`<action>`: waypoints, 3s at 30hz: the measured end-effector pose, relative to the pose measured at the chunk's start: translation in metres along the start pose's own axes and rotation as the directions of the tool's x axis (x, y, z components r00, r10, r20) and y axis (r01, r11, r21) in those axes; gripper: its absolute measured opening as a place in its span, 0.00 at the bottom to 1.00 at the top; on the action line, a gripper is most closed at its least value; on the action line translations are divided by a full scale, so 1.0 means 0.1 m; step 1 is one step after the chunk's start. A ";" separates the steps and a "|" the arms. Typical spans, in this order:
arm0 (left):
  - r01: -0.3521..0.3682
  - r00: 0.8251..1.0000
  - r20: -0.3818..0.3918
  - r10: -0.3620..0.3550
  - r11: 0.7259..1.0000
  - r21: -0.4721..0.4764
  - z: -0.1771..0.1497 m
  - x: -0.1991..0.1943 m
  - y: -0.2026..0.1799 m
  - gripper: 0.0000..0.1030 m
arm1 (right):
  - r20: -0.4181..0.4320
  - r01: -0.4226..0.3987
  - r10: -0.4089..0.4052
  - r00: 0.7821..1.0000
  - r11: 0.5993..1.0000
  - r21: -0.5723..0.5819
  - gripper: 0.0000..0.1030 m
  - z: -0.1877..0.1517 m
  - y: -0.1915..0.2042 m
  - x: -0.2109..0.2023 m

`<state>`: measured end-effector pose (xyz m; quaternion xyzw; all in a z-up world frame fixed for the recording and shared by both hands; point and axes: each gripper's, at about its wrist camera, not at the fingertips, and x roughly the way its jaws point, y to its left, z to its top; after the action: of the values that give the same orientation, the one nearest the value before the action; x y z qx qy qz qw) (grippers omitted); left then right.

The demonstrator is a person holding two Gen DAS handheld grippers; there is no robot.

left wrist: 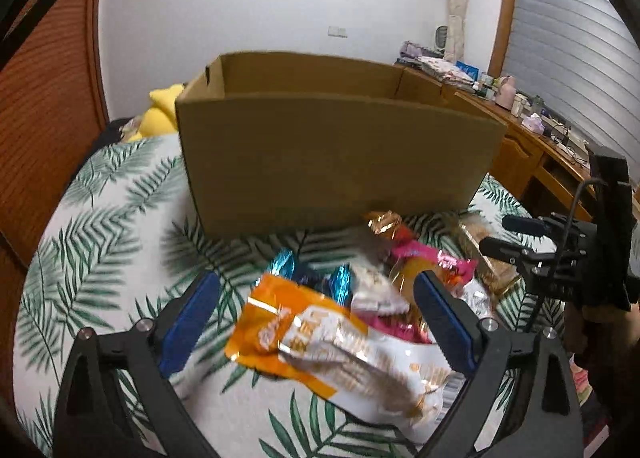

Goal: Organize snacks
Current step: 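Grasp the orange-and-white packet with the left tool while the right tool approaches the grain-bar packet, then grasp the clear grain-bar packet with the right tool while the left tool lifts the orange packet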

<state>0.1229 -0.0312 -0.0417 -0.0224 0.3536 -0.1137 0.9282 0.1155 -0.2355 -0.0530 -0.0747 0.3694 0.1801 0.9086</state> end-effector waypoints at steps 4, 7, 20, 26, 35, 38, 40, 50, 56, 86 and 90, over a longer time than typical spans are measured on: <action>-0.021 0.999 -0.042 0.020 1.000 -0.013 -0.07 0.08 0.05 0.95 | -0.026 -0.005 0.005 1.000 1.000 -0.001 0.68 0.00 -0.03 0.09; -0.056 0.993 -0.100 0.054 0.998 -0.013 -0.11 0.20 0.07 0.95 | -0.032 -0.012 0.013 0.999 1.000 0.007 0.70 -0.01 -0.04 0.13; -0.123 0.976 -0.183 0.115 0.992 -0.030 -0.28 0.31 0.06 0.95 | -0.077 -0.001 0.003 0.997 1.000 0.027 0.70 0.00 -0.08 0.25; -0.144 0.974 -0.186 0.130 0.987 -0.065 -0.36 0.22 0.11 0.95 | -0.070 0.026 -0.023 0.997 0.999 0.045 0.70 -0.01 -0.09 0.24; -0.075 0.985 -0.165 0.054 0.989 -0.126 -0.44 0.03 0.28 0.95 | -0.075 0.039 -0.036 0.997 0.999 0.029 0.70 -0.03 -0.04 0.26; -0.053 0.987 -0.159 0.030 0.988 -0.143 -0.45 0.00 0.32 0.93 | -0.072 0.038 -0.035 0.997 0.999 0.033 0.70 -0.04 -0.03 0.25; -0.041 0.988 -0.151 0.019 0.989 -0.139 -0.45 0.00 0.30 0.83 | -0.073 0.036 -0.033 0.997 0.999 0.035 0.70 -0.04 -0.04 0.25; -0.027 0.986 -0.168 0.011 0.996 -0.090 -0.34 0.14 0.11 0.64 | -0.083 0.046 -0.044 0.996 0.999 0.025 0.70 -0.04 -0.02 0.28; -0.043 0.984 -0.175 0.028 0.996 -0.082 -0.27 0.22 0.11 0.64 | -0.088 0.051 -0.049 0.995 0.998 0.020 0.70 -0.03 0.00 0.30; 0.045 0.999 0.017 -0.042 0.988 -0.146 -0.25 -0.38 0.40 0.45 | -0.070 0.071 -0.071 0.995 0.997 -0.001 0.48 -0.05 0.04 0.25; 0.048 0.998 0.045 -0.041 0.987 -0.154 -0.21 -0.43 0.42 0.45 | -0.059 0.096 -0.097 0.994 0.995 -0.015 0.42 -0.07 0.07 0.24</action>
<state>0.0858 0.0204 -0.0343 -0.1048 0.3413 -0.1061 0.9280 0.1243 -0.2245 -0.0742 -0.1034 0.3912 0.1357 0.9044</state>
